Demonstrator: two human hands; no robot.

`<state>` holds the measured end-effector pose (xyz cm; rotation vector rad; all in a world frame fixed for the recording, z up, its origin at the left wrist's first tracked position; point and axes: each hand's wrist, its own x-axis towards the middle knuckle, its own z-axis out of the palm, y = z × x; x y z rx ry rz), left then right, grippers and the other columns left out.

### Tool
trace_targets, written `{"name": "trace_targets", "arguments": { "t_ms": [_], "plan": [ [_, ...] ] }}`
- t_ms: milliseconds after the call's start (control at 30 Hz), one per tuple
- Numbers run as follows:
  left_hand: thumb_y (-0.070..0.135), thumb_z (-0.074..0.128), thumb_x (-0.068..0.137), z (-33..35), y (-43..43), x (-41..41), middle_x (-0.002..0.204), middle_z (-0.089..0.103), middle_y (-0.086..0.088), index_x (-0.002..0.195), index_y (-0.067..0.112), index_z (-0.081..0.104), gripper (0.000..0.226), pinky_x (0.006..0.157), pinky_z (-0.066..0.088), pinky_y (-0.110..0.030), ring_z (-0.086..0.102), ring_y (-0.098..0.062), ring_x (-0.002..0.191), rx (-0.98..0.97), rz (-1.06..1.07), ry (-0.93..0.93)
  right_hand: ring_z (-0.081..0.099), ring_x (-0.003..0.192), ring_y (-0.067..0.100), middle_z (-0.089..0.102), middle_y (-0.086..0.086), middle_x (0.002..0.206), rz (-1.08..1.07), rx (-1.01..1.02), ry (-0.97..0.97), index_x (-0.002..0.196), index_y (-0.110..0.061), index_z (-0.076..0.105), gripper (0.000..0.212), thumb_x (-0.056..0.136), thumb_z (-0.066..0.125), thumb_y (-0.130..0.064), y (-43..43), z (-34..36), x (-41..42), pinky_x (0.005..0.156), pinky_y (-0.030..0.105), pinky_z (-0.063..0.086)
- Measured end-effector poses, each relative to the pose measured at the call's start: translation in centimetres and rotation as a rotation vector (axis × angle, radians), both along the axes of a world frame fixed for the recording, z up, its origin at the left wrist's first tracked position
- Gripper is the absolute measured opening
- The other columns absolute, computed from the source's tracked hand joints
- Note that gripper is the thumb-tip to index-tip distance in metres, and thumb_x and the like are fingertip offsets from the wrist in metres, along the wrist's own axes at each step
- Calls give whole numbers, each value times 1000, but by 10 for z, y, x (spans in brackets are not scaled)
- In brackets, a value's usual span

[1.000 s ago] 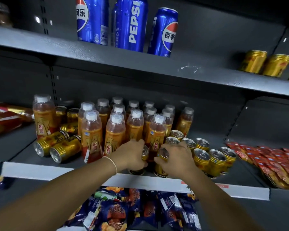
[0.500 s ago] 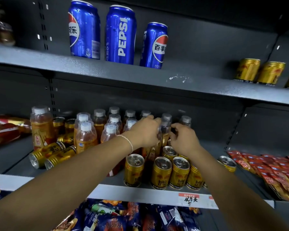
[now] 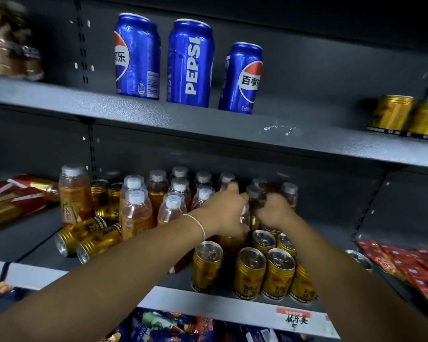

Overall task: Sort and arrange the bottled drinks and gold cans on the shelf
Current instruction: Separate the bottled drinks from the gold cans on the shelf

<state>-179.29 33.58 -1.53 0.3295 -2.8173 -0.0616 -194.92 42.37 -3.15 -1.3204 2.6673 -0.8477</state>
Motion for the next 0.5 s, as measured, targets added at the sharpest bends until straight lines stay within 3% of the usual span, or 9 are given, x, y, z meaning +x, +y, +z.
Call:
{"name": "trace_targets", "arguments": {
  "t_ms": [133, 300, 500],
  "plan": [
    [41, 81, 71, -6, -1, 6, 116, 52, -8, 126, 18, 40, 73, 69, 48, -36, 57, -28, 100, 47, -35, -26, 60, 91, 22, 60, 1, 86, -47, 87, 52, 83, -24, 60, 7, 90, 62, -25, -6, 1, 2, 82, 32, 49],
    [33, 86, 69, -9, -2, 13, 111, 52, -7, 122, 19, 37, 73, 71, 48, -37, 55, -26, 98, 168, -20, -20, 58, 82, 15, 60, -7, 79, -38, 102, 16, 78, -26, 61, 10, 86, 66, -28, -7, 1, 5, 73, 27, 45],
    [22, 82, 71, -18, 0, 20, 119, 47, -8, 126, 21, 37, 71, 81, 51, -39, 52, -25, 104, 290, -24, 58, 60, 74, 7, 66, -7, 76, -30, -98, -15, 76, -23, 65, 9, 80, 71, -17, -1, -5, 15, 54, 15, 38]
  ]
}}
